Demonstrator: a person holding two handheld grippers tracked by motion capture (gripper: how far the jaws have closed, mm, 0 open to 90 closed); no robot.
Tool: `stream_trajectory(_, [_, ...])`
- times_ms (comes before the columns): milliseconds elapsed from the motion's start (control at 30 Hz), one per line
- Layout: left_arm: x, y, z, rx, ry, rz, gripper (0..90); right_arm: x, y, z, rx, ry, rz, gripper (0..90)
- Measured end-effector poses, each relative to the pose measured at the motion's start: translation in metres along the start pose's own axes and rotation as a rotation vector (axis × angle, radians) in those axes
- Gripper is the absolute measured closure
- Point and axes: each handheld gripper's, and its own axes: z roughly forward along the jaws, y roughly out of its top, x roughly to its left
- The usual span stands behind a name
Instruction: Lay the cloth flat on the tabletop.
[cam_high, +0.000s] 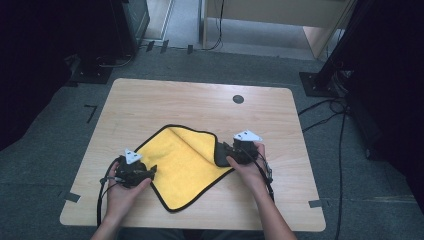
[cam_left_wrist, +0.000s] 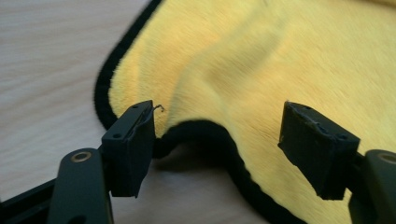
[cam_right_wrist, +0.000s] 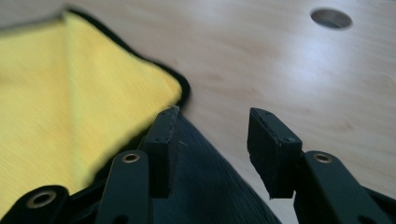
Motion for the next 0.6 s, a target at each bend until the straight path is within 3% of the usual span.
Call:
stream_trajectory(67, [-0.007,-0.002,0.001,0.005,0.021,0.034,25.9,-0.008,-0.009,0.002,0.027,-0.005,0.023,54.7])
stream_trajectory(233, [-0.007,-0.001,0.003,-0.001,0.025,0.031,25.4,-0.020,-0.029,0.000,0.089,0.000,0.025,57.1])
stream_trajectory(367, [-0.002,0.003,0.006,-0.004,0.058,0.025,25.4,-0.019,-0.041,-0.011,0.079,0.028,0.033,57.3])
stream_trajectory(500, [0.006,0.008,0.011,-0.016,0.097,0.003,25.3,-0.008,-0.055,-0.028,0.078,0.027,0.051,58.1])
stream_trajectory(600, [0.013,0.013,0.016,-0.019,0.120,-0.012,25.3,0.009,-0.068,-0.042,0.068,0.031,0.048,59.0])
